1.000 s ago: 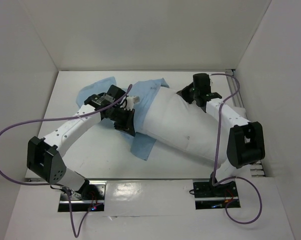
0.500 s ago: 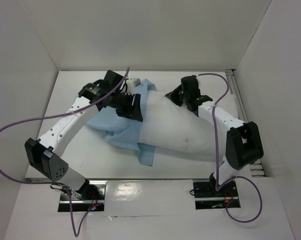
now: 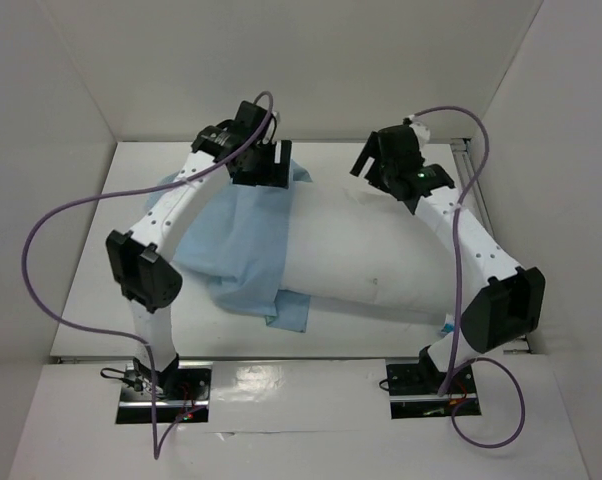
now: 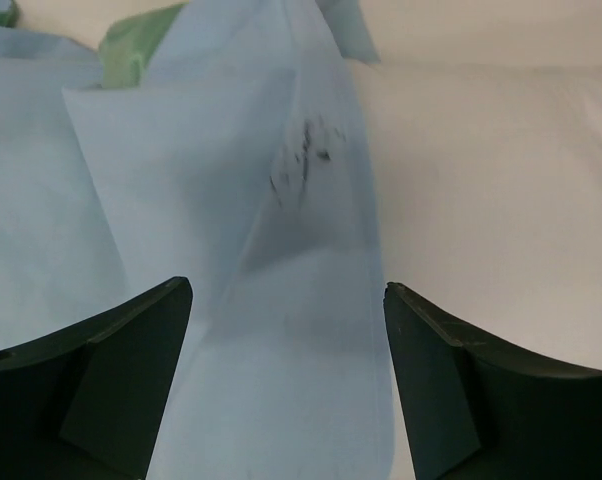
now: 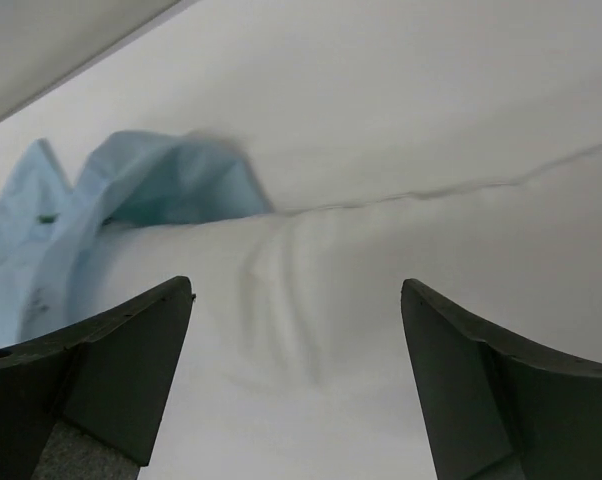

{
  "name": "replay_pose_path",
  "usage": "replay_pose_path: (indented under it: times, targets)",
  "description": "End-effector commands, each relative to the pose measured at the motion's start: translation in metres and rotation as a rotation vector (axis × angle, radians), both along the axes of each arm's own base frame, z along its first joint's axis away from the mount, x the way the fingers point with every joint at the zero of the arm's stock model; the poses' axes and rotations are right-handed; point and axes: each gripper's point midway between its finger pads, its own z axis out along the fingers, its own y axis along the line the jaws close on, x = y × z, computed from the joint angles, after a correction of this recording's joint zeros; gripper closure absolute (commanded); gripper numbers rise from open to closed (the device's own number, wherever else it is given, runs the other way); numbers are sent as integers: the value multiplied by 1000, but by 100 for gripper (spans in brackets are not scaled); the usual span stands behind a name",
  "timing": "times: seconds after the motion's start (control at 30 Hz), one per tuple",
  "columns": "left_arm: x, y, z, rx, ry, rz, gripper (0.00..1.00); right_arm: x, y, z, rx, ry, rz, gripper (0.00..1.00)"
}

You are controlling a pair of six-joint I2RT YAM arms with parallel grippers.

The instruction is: Put the pillow into the pillowcase

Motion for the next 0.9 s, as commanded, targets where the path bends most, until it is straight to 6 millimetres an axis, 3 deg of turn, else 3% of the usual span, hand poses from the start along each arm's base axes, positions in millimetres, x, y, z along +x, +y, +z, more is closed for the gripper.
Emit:
replay_pose_path:
  times: [0.0, 0.03, 0.07, 0.1, 0.2, 0.27, 0.3, 0.37, 0.4, 0.43, 0.47, 0.5, 0.53, 0.57, 0.6, 0.67, 0.73, 0.77, 0.87]
  targets:
    - [34, 4, -1, 23, -47, 138, 9, -33, -84, 1, -215, 107, -176, 8]
    - [41, -3, -17, 47, -29, 137, 9, -41, -92, 3, -209, 112, -190, 6]
    - [50, -5, -12, 36, -49, 153, 9, -48, -100, -3, -212, 144, -199, 6]
    - [58, -12, -19, 47, -58, 164, 9, -56, -108, -11, -207, 171, -209, 5]
    - [68, -20, -30, 64, -64, 168, 9, -73, -111, -32, -206, 235, -196, 2]
    - [72, -21, -42, 80, -51, 160, 19, -83, -108, -40, -186, 260, -185, 1]
    - [71, -29, -42, 54, -40, 137, 45, -90, -107, -56, -187, 300, -171, 1]
    - [72, -38, -43, 28, -35, 88, 88, -99, -107, -64, -155, 317, -185, 1]
    - [69, -43, -43, 12, -24, 60, 100, -98, -107, -66, -141, 297, -194, 1]
    - [68, -57, -27, -67, -45, 10, 100, -107, -102, -87, -119, 327, -177, 6]
    - [62, -67, -23, -81, -53, -55, 100, -109, -89, -93, -60, 319, -122, 17]
    - [58, -72, -20, -106, -54, -92, 100, -110, -78, -88, 1, 273, -86, 36]
    - [48, -87, -4, -159, -70, -171, 100, -102, -63, -94, 76, 215, -41, 78]
    - [45, -92, -2, -180, -70, -203, 100, -98, -50, -89, 140, 181, 4, 95]
    - [35, -108, 7, -209, -78, -262, 100, -94, -31, -78, 222, 153, 68, 100]
    - [16, -133, 35, -309, -88, -374, 100, -79, -5, -48, 301, 58, 127, 100]
    - [-10, -156, 57, -395, -74, -470, 100, -66, 7, -23, 294, 8, 147, 100]
    - [-29, -168, 72, -464, -64, -546, 100, -63, 20, 15, 295, -59, 176, 100]
    - [-62, -193, 72, -558, 9, -644, 100, -56, 26, 45, 277, -128, 143, 100]
